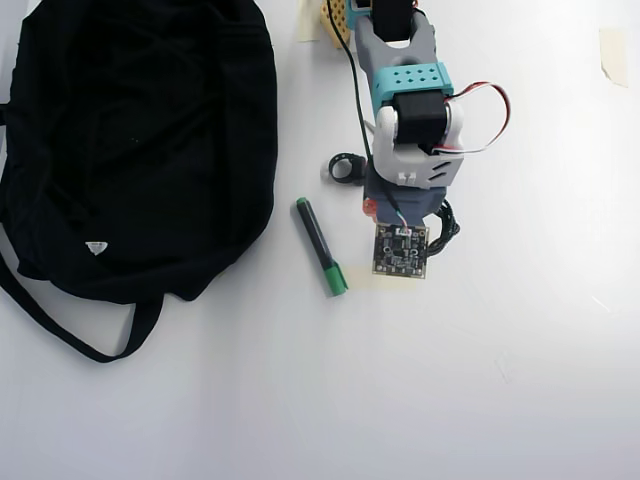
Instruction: Put the cable into the black bag
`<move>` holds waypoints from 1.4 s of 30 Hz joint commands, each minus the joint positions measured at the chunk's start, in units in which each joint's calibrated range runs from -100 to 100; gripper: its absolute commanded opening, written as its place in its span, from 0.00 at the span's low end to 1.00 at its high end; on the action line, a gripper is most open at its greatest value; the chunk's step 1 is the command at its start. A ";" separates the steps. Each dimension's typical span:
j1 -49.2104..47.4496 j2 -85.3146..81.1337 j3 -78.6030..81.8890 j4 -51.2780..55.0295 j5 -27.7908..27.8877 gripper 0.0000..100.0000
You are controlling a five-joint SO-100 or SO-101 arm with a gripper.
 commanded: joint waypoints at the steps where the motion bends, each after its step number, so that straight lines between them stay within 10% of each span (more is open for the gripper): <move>1: 0.88 -8.69 4.83 0.77 1.01 0.02; 42: 17.63 -39.48 45.26 0.60 3.79 0.02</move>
